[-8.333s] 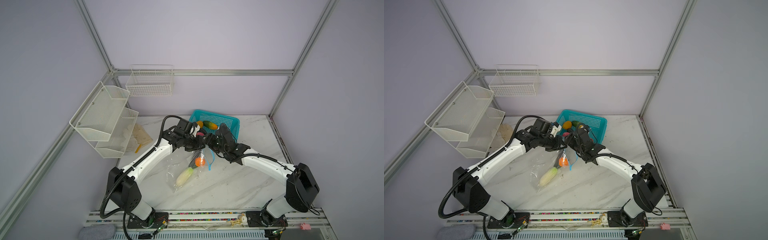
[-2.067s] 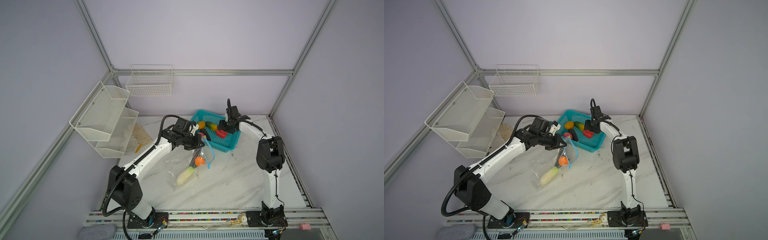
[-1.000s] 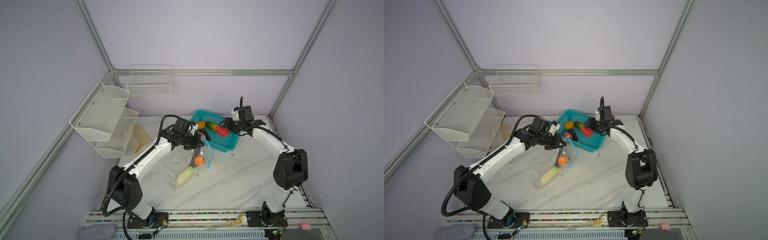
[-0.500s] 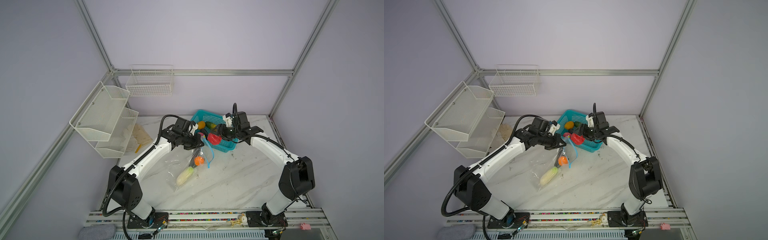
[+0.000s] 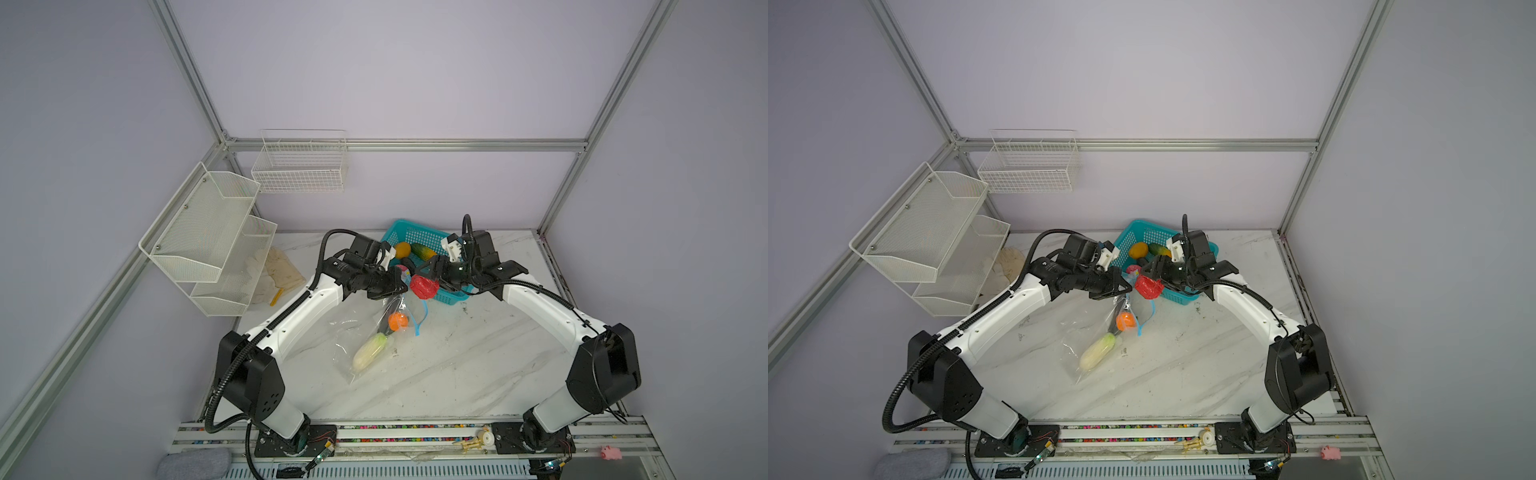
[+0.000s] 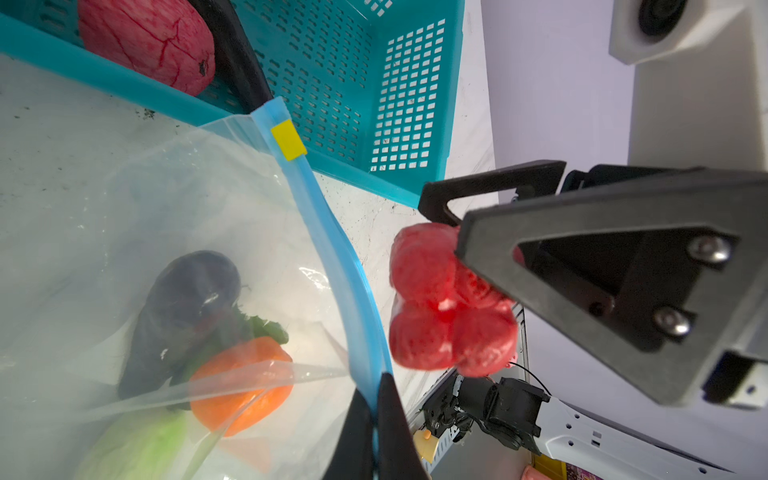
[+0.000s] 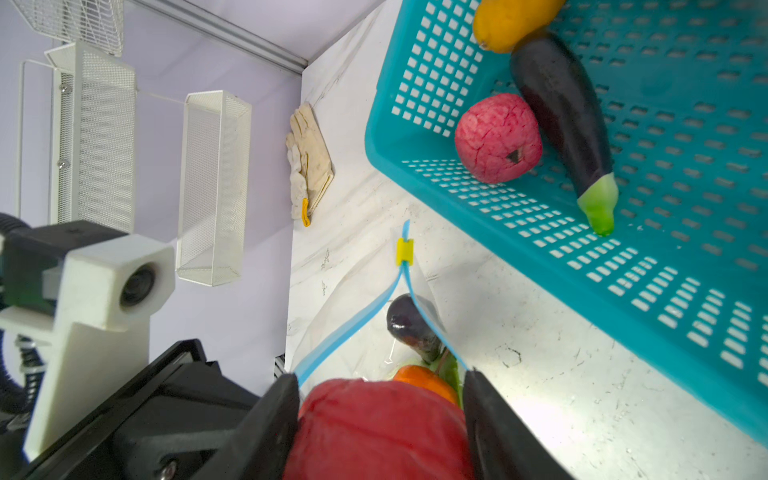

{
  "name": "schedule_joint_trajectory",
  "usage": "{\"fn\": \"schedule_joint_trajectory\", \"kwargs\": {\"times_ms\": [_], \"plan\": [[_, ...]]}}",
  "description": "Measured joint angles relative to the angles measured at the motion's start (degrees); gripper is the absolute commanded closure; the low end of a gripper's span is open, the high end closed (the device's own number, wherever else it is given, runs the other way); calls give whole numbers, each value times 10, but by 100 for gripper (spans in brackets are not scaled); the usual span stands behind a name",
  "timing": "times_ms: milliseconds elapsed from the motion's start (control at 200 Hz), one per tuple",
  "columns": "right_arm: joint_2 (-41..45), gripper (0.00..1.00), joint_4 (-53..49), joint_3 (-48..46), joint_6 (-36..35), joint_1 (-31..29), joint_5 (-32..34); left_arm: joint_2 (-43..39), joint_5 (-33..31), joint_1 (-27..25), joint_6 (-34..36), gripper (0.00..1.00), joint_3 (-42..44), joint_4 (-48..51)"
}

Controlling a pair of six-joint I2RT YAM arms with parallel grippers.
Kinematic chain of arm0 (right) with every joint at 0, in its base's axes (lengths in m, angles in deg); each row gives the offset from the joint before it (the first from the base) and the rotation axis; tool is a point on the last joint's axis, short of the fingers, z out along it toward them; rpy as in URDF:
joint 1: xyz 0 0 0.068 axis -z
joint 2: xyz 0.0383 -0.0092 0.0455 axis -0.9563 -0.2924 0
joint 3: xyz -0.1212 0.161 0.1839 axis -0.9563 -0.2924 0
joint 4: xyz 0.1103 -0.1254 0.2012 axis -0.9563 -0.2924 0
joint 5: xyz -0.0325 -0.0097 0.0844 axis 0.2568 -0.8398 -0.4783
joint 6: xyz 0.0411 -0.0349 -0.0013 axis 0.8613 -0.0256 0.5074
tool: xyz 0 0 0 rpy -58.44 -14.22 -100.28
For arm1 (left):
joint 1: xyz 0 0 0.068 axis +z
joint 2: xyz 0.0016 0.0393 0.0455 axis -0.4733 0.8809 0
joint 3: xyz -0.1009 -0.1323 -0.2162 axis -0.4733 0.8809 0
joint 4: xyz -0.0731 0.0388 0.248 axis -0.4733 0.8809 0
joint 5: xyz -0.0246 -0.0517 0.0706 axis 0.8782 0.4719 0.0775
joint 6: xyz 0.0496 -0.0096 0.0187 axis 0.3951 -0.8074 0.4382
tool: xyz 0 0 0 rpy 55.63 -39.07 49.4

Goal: Place the food in the zip-top bag and seal the zipper
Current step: 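Lift the red bell pepper and carry it toward the bag mouth, then lower the red bell pepper into the bag and open the right gripper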

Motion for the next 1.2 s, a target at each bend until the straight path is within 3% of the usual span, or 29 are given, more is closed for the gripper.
{"fn": "schedule_joint_trajectory", "kwargs": {"times_ms": [385,1200], "plan": [[10,39,37,-50,37,-17,-11,-3,-6,3,0,100,0,6],[-59,38,48,-7,47,-33,-26,-18,-4,2,-2,100,0,4]]}}
